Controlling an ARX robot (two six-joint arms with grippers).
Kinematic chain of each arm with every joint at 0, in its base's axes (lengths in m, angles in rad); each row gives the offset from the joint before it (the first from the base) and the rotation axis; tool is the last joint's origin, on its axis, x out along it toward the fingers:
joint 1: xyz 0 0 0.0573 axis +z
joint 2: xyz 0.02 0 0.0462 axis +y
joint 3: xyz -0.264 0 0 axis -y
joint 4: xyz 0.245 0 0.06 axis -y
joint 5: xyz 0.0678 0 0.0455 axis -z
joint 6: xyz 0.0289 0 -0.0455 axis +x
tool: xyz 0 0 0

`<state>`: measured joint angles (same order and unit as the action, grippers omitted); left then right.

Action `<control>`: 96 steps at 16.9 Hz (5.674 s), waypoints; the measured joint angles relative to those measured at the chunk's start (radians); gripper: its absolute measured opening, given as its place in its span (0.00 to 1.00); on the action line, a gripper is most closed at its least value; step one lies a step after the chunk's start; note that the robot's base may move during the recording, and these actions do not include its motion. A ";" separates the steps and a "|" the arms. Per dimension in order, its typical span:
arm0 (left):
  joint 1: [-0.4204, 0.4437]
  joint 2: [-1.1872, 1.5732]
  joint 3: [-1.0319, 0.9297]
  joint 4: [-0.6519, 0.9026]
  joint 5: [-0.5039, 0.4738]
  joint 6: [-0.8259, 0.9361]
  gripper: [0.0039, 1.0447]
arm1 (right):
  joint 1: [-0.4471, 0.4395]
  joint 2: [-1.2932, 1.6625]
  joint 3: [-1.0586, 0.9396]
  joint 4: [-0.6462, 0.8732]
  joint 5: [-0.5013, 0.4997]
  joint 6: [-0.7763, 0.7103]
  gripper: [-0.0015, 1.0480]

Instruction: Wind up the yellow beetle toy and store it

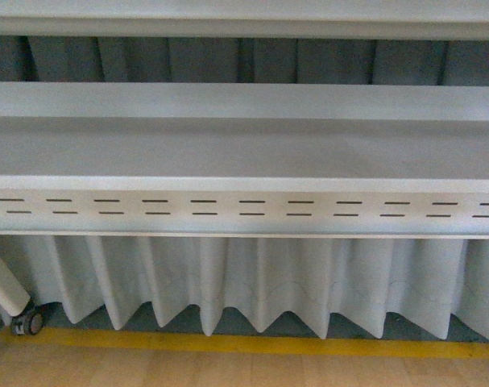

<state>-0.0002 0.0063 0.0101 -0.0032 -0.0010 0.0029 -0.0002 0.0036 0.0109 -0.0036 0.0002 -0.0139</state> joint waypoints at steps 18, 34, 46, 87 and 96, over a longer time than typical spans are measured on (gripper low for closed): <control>0.000 0.000 0.000 -0.001 0.000 0.000 0.94 | 0.000 0.000 0.000 -0.002 0.000 0.000 0.94; 0.000 0.000 0.000 0.001 0.002 0.000 0.94 | 0.000 0.000 0.000 -0.002 0.000 0.000 0.94; 0.000 0.000 0.000 0.003 0.000 0.000 0.94 | 0.000 0.000 0.000 0.004 0.000 0.003 0.94; 0.000 0.000 0.000 0.001 0.000 0.000 0.94 | 0.000 0.000 0.000 0.000 0.000 0.003 0.94; 0.000 0.000 0.000 0.001 0.000 0.000 0.94 | 0.000 0.000 0.000 0.000 0.000 0.003 0.94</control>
<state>-0.0002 0.0059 0.0101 -0.0025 -0.0006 0.0032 -0.0002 0.0040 0.0109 -0.0032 0.0002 -0.0113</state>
